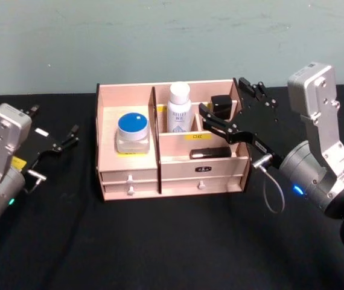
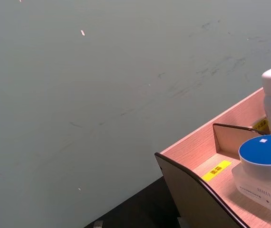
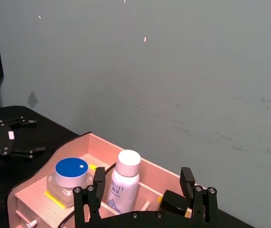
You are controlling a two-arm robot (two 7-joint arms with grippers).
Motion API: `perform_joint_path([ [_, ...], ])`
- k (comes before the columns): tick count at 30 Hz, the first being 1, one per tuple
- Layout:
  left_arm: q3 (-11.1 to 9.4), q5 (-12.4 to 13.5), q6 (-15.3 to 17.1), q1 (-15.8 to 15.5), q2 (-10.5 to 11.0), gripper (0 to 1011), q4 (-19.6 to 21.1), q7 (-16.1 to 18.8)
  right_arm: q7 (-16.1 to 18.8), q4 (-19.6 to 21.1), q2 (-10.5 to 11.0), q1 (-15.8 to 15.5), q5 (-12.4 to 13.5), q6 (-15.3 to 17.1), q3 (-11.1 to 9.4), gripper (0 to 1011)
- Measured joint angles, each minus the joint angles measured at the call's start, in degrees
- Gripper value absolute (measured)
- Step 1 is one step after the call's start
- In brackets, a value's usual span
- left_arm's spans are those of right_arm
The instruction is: Pick up the facial cleanser and watermelon frost from the table and place them into the tiered storage box.
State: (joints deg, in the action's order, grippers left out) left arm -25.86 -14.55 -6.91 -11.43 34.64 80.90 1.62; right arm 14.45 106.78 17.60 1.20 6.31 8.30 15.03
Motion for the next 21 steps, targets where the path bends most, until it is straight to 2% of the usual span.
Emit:
perform_joint_path([
  [10,0.0,0.0,0.0,0.0,0.0,1009,0.0,0.0,-1.0,0.0,-0.3,-0.8,-1.1,-0.5,-0.6,1000],
  [21,0.0,0.0,0.0,0.0,0.0,1009,0.0,0.0,-2.7,-1.1,-0.6,-1.8,-2.5,-1.5,-3.2,1000],
])
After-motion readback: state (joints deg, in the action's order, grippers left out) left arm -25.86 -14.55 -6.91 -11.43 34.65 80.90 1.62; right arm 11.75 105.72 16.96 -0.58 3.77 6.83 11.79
